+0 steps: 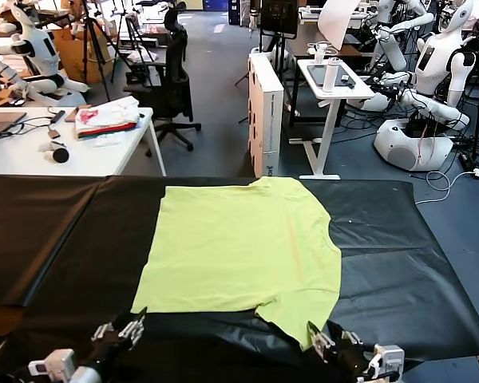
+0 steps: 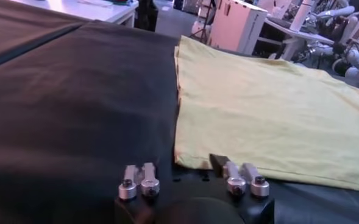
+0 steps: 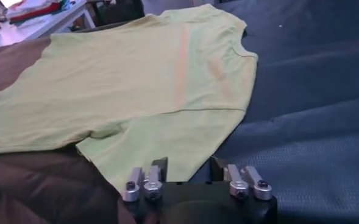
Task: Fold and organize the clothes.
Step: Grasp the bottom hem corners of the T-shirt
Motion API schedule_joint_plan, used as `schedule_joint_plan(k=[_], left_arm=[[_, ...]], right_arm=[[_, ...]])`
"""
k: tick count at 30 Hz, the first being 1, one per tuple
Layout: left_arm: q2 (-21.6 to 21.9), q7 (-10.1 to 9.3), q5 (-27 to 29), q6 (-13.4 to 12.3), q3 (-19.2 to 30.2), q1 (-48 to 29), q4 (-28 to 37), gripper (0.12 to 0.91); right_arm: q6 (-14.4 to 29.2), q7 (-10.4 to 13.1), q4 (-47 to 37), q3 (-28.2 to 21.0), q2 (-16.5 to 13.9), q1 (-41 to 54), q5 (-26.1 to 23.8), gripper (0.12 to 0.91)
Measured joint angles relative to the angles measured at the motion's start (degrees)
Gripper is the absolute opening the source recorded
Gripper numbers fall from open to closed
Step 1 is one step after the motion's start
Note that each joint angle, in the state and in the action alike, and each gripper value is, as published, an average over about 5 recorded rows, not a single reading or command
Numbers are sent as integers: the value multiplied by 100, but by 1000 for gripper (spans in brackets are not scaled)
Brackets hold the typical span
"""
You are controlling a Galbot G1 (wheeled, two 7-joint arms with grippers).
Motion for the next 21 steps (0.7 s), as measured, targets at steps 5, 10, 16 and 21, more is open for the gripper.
schedule_joint_plan(k=[5, 10, 16, 21], left_arm=[[-8, 39, 44, -59, 4, 29, -19, 148], [-36, 56, 93, -103, -8, 93, -68, 148], [-36, 32, 111, -202, -161, 336, -196, 148], [-18, 15, 109, -315, -369, 673, -347, 148]], right_arm=[[62, 25, 89, 41, 13, -83, -15, 139], [149, 162, 286, 142, -9, -346, -56, 139], [266, 256, 571, 255, 10, -871, -164, 139], [296, 314, 724, 333, 31, -1184, -173, 139]])
